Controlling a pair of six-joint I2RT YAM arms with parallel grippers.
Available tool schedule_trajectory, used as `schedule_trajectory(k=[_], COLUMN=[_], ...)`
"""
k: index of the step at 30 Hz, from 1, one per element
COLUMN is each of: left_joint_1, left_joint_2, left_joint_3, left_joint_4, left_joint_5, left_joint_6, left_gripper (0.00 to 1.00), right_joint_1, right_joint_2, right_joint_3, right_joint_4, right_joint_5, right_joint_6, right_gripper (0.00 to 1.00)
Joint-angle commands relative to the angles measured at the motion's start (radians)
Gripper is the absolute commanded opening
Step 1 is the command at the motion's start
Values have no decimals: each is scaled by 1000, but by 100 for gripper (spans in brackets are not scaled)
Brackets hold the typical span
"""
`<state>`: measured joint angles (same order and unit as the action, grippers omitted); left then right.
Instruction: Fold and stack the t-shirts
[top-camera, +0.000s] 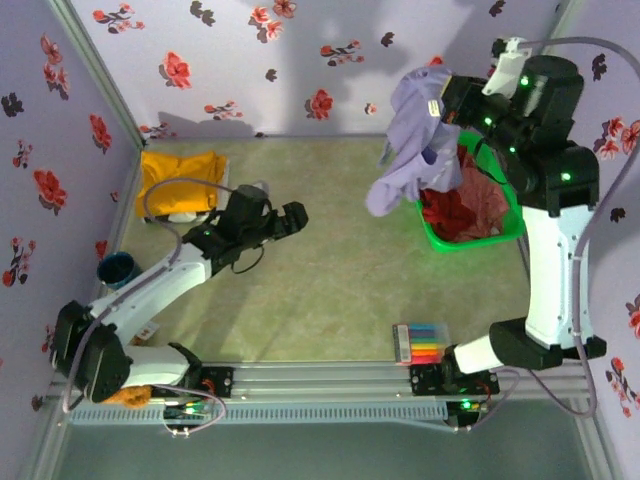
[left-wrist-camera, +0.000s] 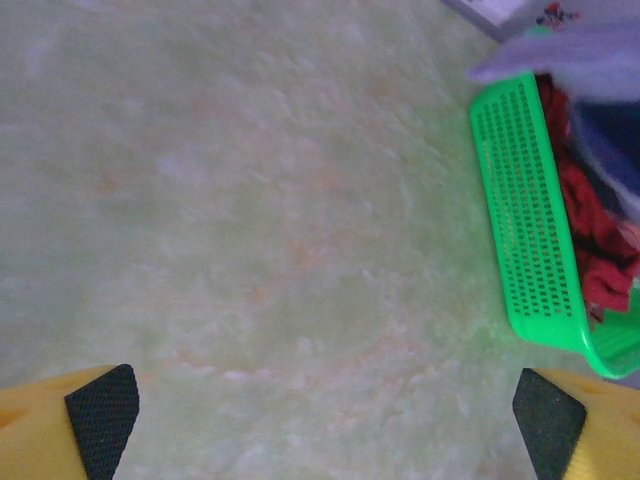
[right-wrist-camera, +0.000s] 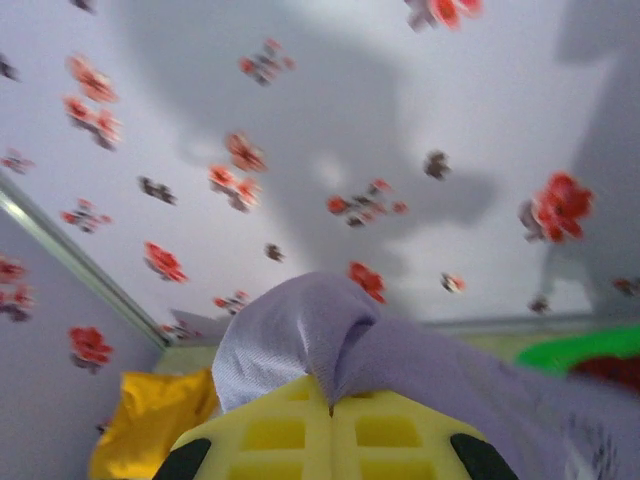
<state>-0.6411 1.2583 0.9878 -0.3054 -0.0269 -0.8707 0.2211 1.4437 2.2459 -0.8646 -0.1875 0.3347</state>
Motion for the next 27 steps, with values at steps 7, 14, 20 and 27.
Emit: schedule_trajectory(k=[7, 14, 20, 27], left_joint_1=[152, 230, 232, 173], left_joint_2=[-218, -333, -401, -392], left_joint_3=[-66, -103, -192, -242], left_joint_4=[-213, -373, -419, -416], left_joint_5=[-16, 25, 45, 79], left_joint_6=[82, 104, 35, 23], left_gripper=[99, 99, 99, 97], right_joint_1=[146, 375, 490, 484], right_joint_2=[7, 183, 597, 855], right_joint_3=[-19, -246, -88, 342], right_joint_4=[37, 54, -3, -192], right_joint_5=[-39, -4, -101, -90], right_joint_6=[100, 121, 135, 127], right_gripper=[0, 0, 23, 55])
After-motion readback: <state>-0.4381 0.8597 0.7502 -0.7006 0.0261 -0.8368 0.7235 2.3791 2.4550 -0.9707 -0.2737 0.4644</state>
